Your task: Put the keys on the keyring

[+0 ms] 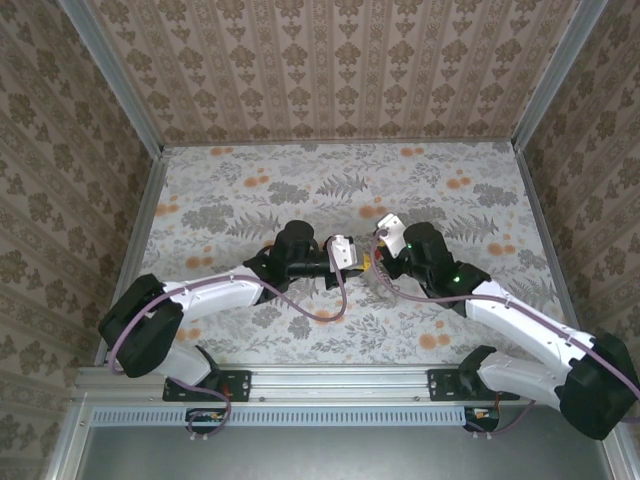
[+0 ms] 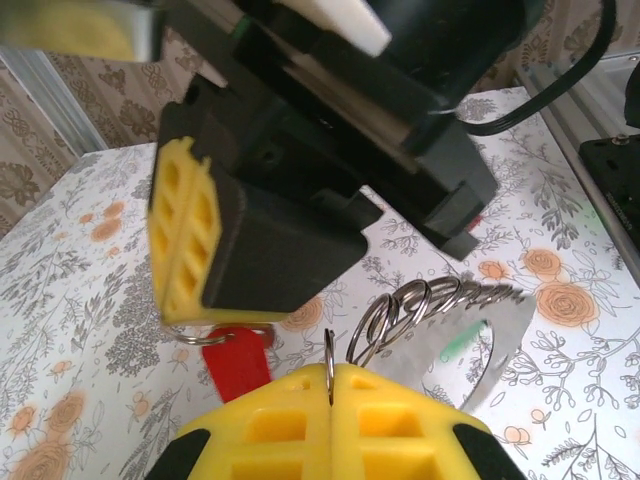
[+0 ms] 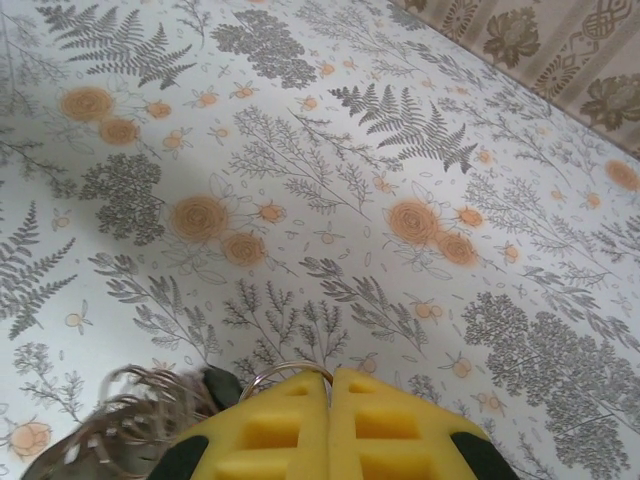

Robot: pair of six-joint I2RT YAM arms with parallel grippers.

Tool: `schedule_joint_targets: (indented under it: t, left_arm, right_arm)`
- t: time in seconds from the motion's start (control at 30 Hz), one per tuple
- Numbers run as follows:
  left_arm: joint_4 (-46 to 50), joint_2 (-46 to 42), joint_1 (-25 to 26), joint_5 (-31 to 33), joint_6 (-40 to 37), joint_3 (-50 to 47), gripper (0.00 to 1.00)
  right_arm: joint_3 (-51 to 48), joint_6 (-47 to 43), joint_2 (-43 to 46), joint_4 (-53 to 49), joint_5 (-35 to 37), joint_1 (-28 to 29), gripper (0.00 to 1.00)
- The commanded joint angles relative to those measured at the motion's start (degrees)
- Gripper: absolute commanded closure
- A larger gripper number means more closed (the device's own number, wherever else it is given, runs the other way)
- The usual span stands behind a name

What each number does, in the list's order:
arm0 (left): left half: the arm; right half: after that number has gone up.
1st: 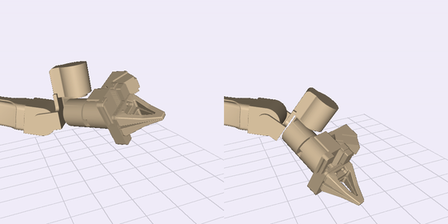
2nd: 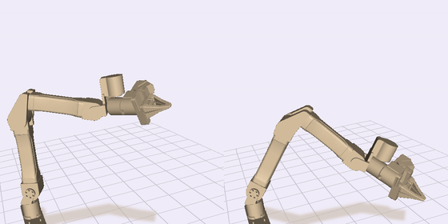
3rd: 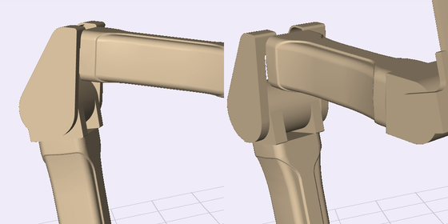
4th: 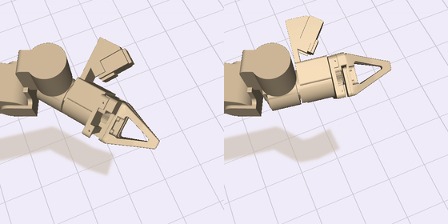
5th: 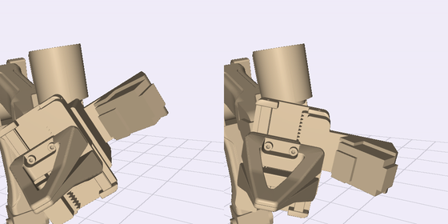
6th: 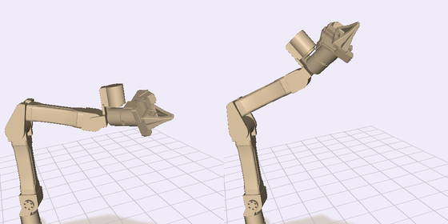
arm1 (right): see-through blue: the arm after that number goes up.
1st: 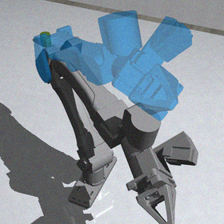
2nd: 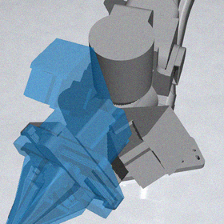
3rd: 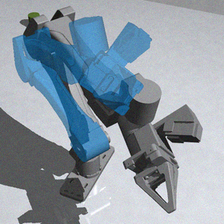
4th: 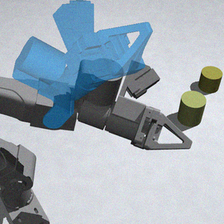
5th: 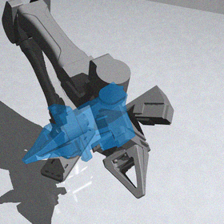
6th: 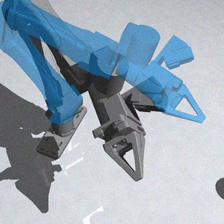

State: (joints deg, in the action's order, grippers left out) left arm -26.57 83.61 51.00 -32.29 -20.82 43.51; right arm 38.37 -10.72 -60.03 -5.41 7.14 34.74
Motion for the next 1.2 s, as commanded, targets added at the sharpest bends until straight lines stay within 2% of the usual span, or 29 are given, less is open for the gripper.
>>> schedule_joint_targets:
  t: [0.0, 0.17, 0.4, 0.6, 0.87, 1.17]
  left_arm:
    - [-3.31, -1.51, -0.03, -0.58, -1.11, 0.1, 1.0]
    - [-3.39, -1.4, -0.16, 1.25, -0.98, -0.35, 1.0]
    - [-3.24, -1.7, -0.72, 0.83, -0.59, -0.42, 1.0]
    - [-3.59, -1.72, -0.92, -0.46, 0.15, -0.6, 1.0]
    - [-2.98, -1.99, -1.52, -3.42, 0.69, -0.4, 1.0]
    - [-2.37, -2.14, -1.7, -4.01, 0.87, -0.02, 1.0]
  right_arm:
    - [-1.61, 1.66, 2.29, 2.18, -2.74, -0.11, 1.0]
    - [-2.75, 0.49, 5.46, 2.42, -2.94, -0.74, 1.0]
    - [-5.5, -6.24, 10.53, 2.73, -15.76, -1.78, 1.0]
    - [-8.35, -11.4, 11.78, 4.72, -18.09, -1.78, 1.0]
    - [-9.39, -13.77, 10.81, 9.17, -15.44, -1.78, 1.0]
    - [-9.88, -13.22, 10.82, 11.13, -20.17, -1.83, 1.0]
